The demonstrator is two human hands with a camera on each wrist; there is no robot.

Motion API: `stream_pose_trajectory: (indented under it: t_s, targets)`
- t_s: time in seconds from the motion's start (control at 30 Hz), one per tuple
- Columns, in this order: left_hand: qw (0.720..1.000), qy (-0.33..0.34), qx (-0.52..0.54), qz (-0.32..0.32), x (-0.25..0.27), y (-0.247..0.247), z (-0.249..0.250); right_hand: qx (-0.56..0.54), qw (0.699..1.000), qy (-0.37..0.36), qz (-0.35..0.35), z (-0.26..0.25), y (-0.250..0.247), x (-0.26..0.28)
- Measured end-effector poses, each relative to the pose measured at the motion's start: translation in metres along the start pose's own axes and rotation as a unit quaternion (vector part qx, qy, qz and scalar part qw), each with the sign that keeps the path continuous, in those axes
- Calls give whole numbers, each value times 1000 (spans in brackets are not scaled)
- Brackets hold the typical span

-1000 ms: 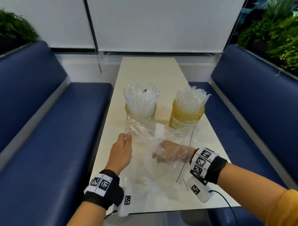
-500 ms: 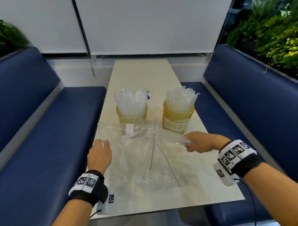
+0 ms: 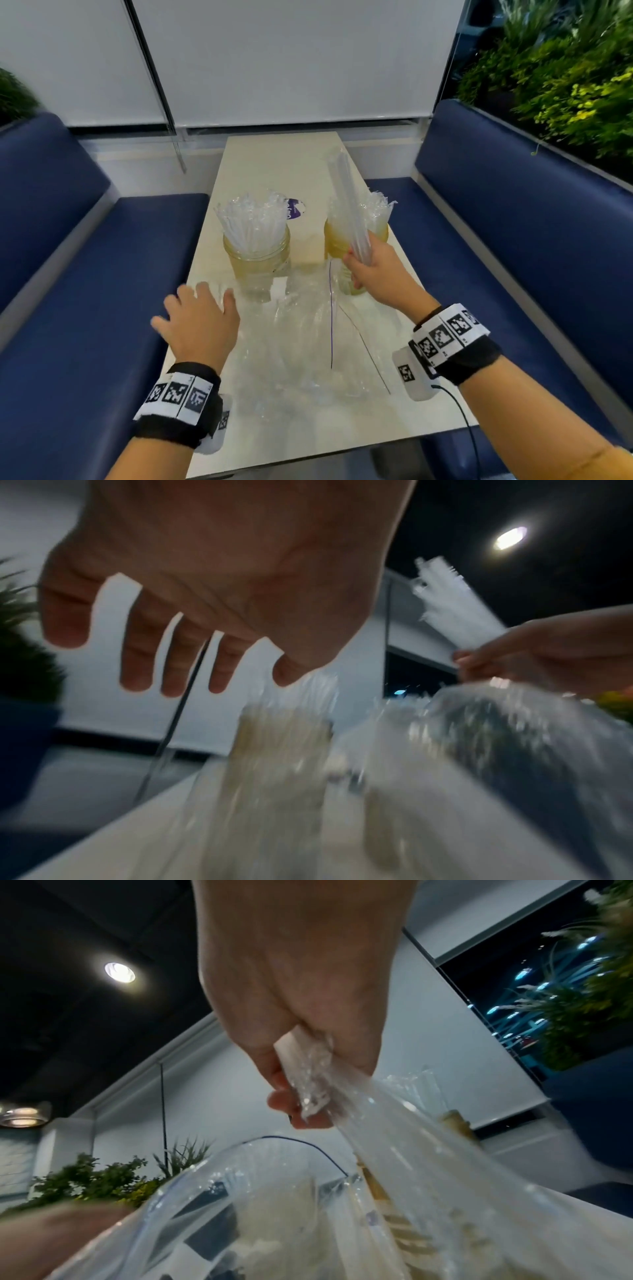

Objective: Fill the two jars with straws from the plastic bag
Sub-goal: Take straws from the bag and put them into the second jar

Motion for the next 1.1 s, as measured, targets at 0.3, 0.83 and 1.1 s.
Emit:
stream_pose_trajectory:
  t_s: [0.3,0.83,1.1]
  targets:
    - [764,26,630,-139,-49,-99,154,-21,996,-78,28,-40,32,-10]
    - [721,99,686,-13,-159,-82,288,269,963,6,-3,37,-32,-122]
    - [753,122,645,-47,-149,-26,311,250,968,6,10,55,-28,-120]
Point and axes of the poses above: each hand's wrist, its own x-axis away from the middle knuckle, its own y-axis out of the palm, z = x × y, the point moved 2 cm from there along -x, towards the middle knuckle, and after that the axes turned 15 degrees about z, right-handed, at the moved point
